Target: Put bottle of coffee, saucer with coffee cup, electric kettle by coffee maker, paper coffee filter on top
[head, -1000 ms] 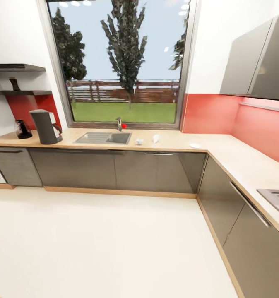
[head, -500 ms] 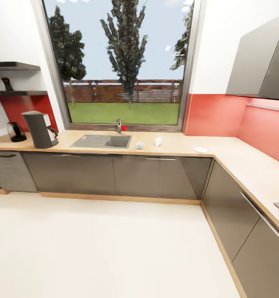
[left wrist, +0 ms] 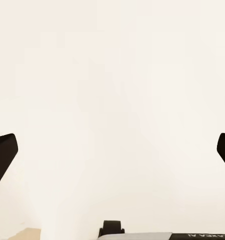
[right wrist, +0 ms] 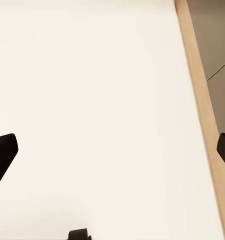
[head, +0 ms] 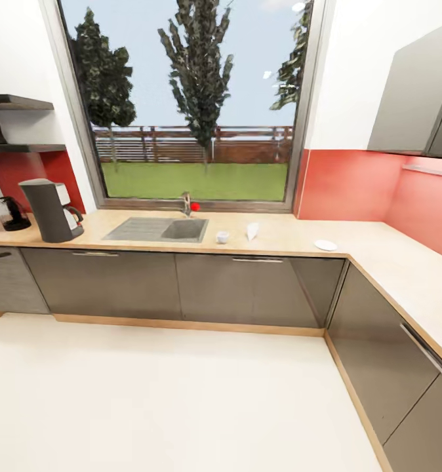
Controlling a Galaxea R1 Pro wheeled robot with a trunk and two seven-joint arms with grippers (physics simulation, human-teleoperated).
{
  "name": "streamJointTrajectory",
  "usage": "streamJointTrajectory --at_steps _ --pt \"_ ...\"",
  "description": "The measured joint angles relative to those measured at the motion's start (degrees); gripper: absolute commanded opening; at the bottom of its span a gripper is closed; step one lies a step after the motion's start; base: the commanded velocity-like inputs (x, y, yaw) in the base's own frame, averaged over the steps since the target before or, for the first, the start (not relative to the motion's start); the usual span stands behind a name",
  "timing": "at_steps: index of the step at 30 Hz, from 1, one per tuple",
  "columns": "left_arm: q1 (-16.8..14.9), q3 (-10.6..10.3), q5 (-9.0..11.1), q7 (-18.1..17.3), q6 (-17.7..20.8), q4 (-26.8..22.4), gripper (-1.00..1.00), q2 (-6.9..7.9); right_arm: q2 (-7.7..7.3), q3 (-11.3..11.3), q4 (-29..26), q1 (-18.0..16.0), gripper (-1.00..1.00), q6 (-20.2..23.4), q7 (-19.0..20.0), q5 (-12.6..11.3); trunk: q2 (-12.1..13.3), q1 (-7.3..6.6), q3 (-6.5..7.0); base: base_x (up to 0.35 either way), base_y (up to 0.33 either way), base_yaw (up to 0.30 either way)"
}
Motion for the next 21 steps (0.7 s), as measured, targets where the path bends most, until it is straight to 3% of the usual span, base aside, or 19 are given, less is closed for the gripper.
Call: streamJointTrajectory --at_steps 21 --pt "0.00 0.00 0.00 0.00 0.00 -0.01 1.00 0.00 0.00 0.05 0.00 0.00 1.00 0.00 0.04 0.00 0.00 0.00 0.00 0.337 0.000 0.000"
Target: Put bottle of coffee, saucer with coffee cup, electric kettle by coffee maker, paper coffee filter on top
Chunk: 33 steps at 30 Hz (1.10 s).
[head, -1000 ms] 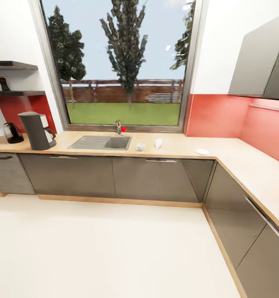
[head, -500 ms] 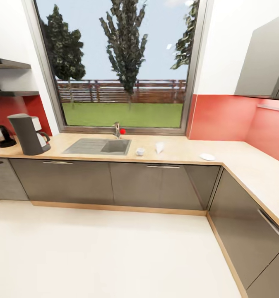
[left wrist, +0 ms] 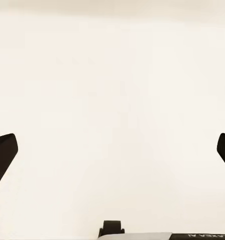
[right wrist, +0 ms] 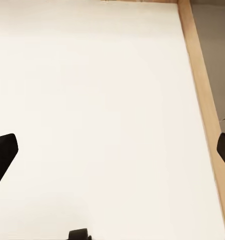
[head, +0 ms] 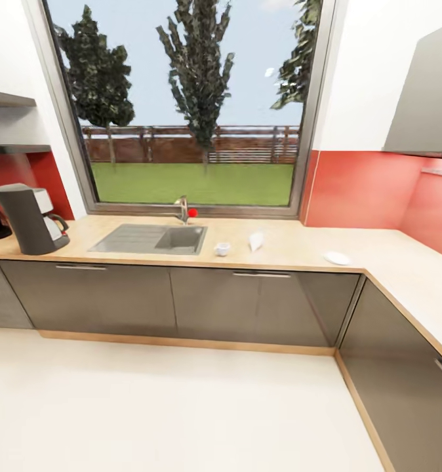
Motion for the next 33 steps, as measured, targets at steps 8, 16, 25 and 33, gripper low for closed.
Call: streamJointTrajectory --at_steps 8,16,25,33 --pt "0.00 0.00 0.00 0.00 0.00 0.01 1.00 0.00 0.00 0.02 0.00 0.00 1.00 0.00 -0.01 0.00 0.00 0.00 0.00 0.337 0.000 0.000" --pt "0.00 0.00 0.00 0.00 0.00 0.05 1.00 0.11 0.00 0.01 0.02 0.00 1.00 0.00 -0.02 0.00 0.00 0.00 0.00 0.337 0.000 0.000" --pt "0.00 0.01 0.14 0.00 0.00 0.07 1.00 0.69 0.00 0.01 0.08 0.00 1.00 0.00 -0.05 0.00 0.00 0.00 0.00 0.337 0.000 0.000" --pt "-0.26 0.06 0.14 0.13 0.00 1.08 1.00 0.71 0.00 0.03 0.16 0.00 1.00 0.00 -0.05 0.00 0.00 0.00 0.00 0.337 0.000 0.000"
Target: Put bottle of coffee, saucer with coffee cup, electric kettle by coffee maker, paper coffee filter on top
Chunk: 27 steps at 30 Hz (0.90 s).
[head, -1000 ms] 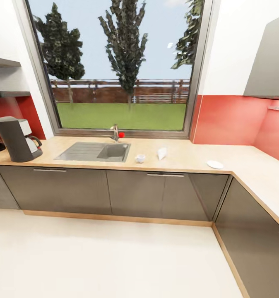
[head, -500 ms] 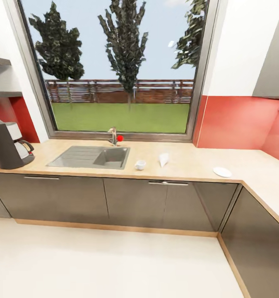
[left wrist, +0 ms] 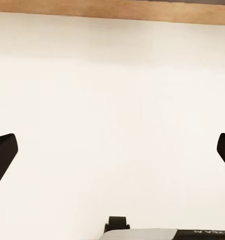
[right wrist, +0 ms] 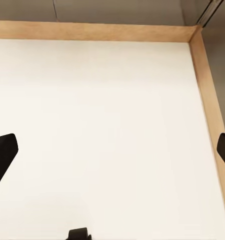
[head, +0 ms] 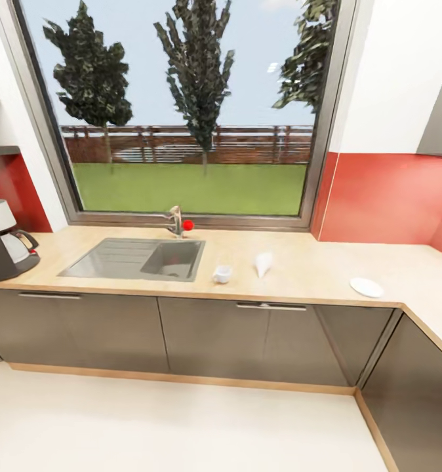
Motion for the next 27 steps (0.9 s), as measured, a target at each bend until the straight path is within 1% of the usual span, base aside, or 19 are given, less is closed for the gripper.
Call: streamJointTrajectory --at_steps 2,4,5,6,7,9,11,13,15,18,19,21,22,24,26,27 --pt "0.06 -0.18 -0.38 -0.08 0.18 0.20 1.00 -0.01 0.00 0.00 0.01 0.00 1.00 -0.03 0.00 0.00 0.00 0.00 0.00 0.337 0.000 0.000" --pt "0.61 -0.23 -0.59 -0.12 0.39 0.62 1.00 0.33 0.00 0.00 0.01 0.00 1.00 -0.08 0.00 0.00 0.00 0.00 0.00 0.336 0.000 0.000" --pt "1.71 -0.19 -0.52 -0.05 0.43 1.25 1.00 0.93 0.00 0.00 0.01 0.00 1.00 -0.08 0.00 0.00 0.00 -0.01 -0.02 0.315 0.000 0.000" --pt "3.61 -0.05 -0.20 0.14 0.66 3.43 1.00 2.26 0.00 0.00 0.01 0.00 1.00 -0.09 0.00 0.00 0.01 0.00 -0.01 0.261 0.000 0.000" --pt "4.75 -0.04 -0.06 0.22 0.89 7.04 1.00 3.10 0.00 0.00 0.01 0.00 1.00 -0.08 0.00 0.00 0.00 0.00 -0.02 0.199 0.000 0.000" --pt "4.93 -0.05 -0.08 0.25 0.89 12.31 1.00 3.66 0.00 0.02 0.01 0.00 1.00 -0.06 0.00 0.00 0.01 0.02 -0.01 0.108 0.000 0.000" --pt "5.12 0.01 -0.06 0.26 1.01 16.16 1.00 4.91 0.00 0.06 0.01 0.00 1.00 -0.04 0.00 0.00 0.01 0.03 0.00 0.044 0.000 0.000" --pt "5.43 0.01 0.01 0.52 1.11 18.46 1.00 6.58 0.00 0.08 0.01 0.00 1.00 -0.02 0.00 0.00 0.01 0.03 0.00 0.018 0.000 0.000" --pt "6.05 -0.01 0.05 1.93 1.27 20.08 1.00 7.72 0.00 0.11 0.01 0.00 1.00 -0.01 0.07 0.02 0.01 0.03 0.00 0.006 0.000 0.000" --pt "6.53 -0.05 0.04 5.85 1.51 20.70 1.00 8.06 0.09 0.33 0.01 -0.01 1.00 0.00 0.32 0.10 0.00 0.03 -0.02 0.002 0.000 0.000" --pt "6.81 -0.02 0.08 9.44 1.57 20.83 1.00 8.09 0.16 0.49 0.01 -0.01 1.00 0.00 0.43 0.17 0.00 0.03 -0.02 0.000 0.000 0.000" --pt "6.99 -0.06 0.09 13.71 1.62 20.92 1.00 7.89 0.20 0.59 -0.03 -0.01 1.00 0.00 0.51 0.21 0.00 0.03 -0.02 0.000 0.000 0.000" --pt "7.31 -0.18 0.09 14.02 1.28 20.63 1.00 8.21 0.52 0.96 -0.36 -0.33 1.00 0.33 0.80 0.52 0.00 0.03 -0.02 0.000 0.000 0.000" --pt "7.96 0.01 0.14 13.89 1.15 20.63 1.00 7.78 1.17 1.69 -1.00 -0.99 1.00 0.33 1.38 1.13 0.00 0.03 -0.02 0.000 0.000 0.000" --pt "8.52 0.01 0.14 13.89 1.15 20.63 1.00 7.78 1.81 1.76 -1.65 -1.64 1.00 0.22 1.97 1.51 0.00 0.03 -0.02 0.000 0.000 0.000" --pt "8.51 0.13 0.18 13.81 1.15 20.71 1.00 7.63 2.14 1.45 -1.98 -1.96 1.00 -0.10 2.19 1.23 0.00 0.03 -0.02 0.016 0.000 0.000"
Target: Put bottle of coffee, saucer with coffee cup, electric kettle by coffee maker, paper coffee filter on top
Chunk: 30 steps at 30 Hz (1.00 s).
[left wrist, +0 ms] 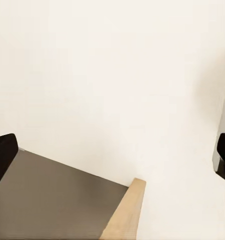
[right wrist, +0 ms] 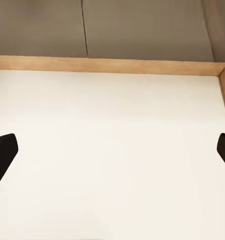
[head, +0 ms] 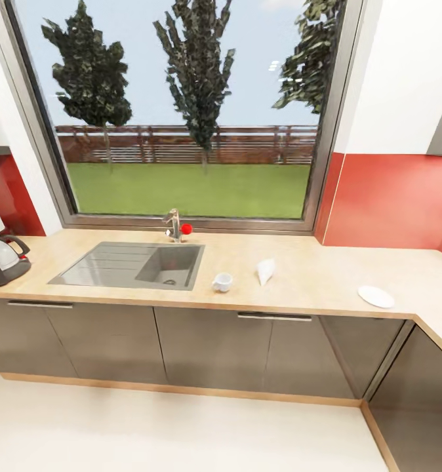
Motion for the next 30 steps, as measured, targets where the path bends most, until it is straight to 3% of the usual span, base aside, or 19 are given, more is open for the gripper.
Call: streamJointTrajectory --at_steps 3,11,24,25,28,30 --pt "0.16 0.17 0.19 -0.11 -0.03 0.08 1.00 -0.09 0.98 -1.04 -0.98 -0.98 1.00 -0.96 -0.87 -0.86 0.00 -0.01 0.00 0.060 0.000 0.000" --pt "0.19 0.22 0.20 -0.52 -0.03 0.18 1.00 -0.08 3.55 -1.07 -3.56 -3.58 1.00 -3.54 -2.22 -2.17 0.00 -0.03 0.00 0.200 0.000 0.000" --pt "0.36 0.29 0.27 -0.68 0.05 0.87 1.00 0.79 3.66 -1.13 -7.76 -7.81 1.00 -1.18 -2.22 -2.19 -0.01 -0.03 0.00 0.322 0.000 0.000" --pt "0.36 0.29 0.28 -0.69 0.06 0.88 1.00 1.04 3.66 -1.16 -13.76 -9.02 1.00 4.40 -2.19 -2.21 0.00 -0.03 -0.01 0.338 0.000 0.000" --pt "0.41 0.27 0.31 -0.69 0.14 0.99 1.00 1.38 3.65 -1.21 -50.36 -11.24 1.00 7.43 -2.21 -2.11 -0.03 -0.04 0.01 0.339 0.000 0.000" --pt "0.77 0.29 0.33 -0.69 0.16 1.51 1.00 1.46 3.53 -1.22 -50.83 -12.92 1.00 10.25 -2.20 -2.04 0.00 -0.03 0.00 0.339 0.000 0.000"
